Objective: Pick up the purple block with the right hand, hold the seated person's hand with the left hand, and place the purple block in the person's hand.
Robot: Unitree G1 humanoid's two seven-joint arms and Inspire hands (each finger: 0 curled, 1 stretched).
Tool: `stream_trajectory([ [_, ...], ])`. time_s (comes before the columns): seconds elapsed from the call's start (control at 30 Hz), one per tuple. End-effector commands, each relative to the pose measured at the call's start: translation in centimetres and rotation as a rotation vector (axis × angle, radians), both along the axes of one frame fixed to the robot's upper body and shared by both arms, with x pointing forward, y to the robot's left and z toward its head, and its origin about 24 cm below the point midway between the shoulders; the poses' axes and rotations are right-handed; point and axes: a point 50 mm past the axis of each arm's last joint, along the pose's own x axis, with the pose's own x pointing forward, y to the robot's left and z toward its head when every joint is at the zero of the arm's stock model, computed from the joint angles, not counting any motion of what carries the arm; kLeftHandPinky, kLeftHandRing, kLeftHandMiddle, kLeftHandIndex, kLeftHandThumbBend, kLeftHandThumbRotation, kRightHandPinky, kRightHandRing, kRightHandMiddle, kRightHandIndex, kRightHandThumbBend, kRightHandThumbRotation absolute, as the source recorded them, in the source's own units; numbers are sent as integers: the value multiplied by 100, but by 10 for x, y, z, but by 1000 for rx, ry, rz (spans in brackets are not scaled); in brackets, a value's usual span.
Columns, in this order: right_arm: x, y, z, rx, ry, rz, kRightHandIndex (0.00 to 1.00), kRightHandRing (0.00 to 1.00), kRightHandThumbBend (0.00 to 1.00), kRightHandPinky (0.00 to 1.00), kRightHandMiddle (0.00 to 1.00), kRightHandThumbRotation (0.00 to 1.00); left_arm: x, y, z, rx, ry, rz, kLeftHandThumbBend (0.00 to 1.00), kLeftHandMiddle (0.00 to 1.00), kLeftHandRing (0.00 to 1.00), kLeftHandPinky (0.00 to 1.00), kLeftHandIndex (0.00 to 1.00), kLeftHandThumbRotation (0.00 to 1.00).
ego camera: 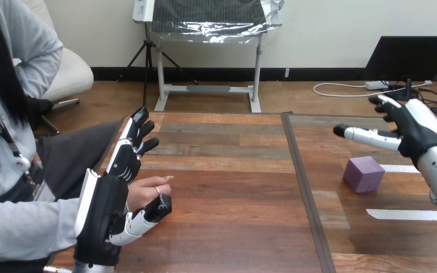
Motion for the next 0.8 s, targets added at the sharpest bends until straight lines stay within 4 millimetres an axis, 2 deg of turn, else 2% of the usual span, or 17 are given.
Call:
stream_trajectory([
  [0.0,16,7,25,-37,-51,15,93,91,100,80,92,68,8,-3,15,-6,-91,-17,100,98,95,87,96,76],
  [0.23,14,7,18,-58,-9,2,93,85,100,68,87,70,7,-3,15,-7,-94,-17,100,98,95,88,96,75],
  [0.77,8,9,0,-83,62,-5,92,85,99,68,85,67,5,-2,15,-9,-105,-13,100,98,95,88,96,75],
])
